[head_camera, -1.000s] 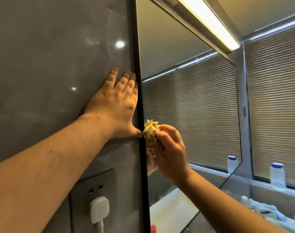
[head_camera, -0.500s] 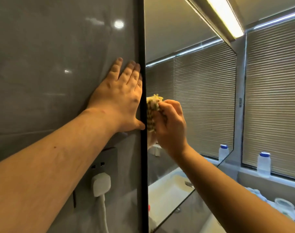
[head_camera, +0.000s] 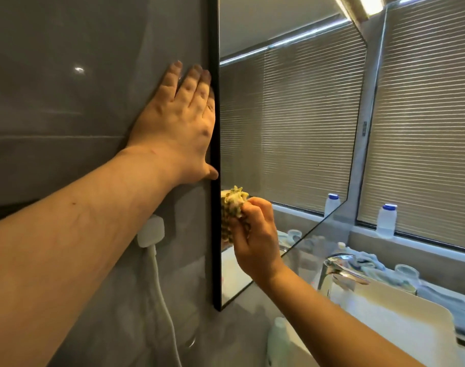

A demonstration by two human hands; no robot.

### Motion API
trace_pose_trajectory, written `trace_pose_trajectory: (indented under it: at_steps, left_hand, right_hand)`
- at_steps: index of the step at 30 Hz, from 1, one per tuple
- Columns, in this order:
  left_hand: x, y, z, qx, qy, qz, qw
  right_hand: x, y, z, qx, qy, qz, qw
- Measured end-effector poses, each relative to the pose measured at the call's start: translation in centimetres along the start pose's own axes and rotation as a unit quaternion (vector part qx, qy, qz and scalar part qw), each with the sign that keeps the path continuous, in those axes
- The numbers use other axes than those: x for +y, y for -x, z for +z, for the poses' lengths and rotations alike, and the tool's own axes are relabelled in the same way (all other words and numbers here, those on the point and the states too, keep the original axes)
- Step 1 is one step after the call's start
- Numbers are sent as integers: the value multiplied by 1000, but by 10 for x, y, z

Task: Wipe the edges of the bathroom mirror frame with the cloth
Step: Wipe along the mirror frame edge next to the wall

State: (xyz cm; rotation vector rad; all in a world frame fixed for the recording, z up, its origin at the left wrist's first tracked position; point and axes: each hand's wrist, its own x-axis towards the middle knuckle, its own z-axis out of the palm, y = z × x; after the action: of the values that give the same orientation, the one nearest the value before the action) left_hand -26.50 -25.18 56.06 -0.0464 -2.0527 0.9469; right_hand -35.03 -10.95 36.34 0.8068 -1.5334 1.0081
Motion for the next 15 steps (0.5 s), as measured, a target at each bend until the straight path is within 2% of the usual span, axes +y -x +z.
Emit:
trace_pose_trajectory:
  at_steps: [6, 12, 15]
  left_hand:
    - [7, 10, 2, -3, -2, 11, 1000]
    - [10, 12, 3, 3, 5, 12, 1000]
    - [10, 11, 5, 9, -6, 11, 1000]
  right_hand:
    - [-6, 24, -2, -21, 3, 60, 998]
    - [-16, -67, -3, 39, 10, 84, 996]
    - [-15, -70, 0, 42, 13, 82, 996]
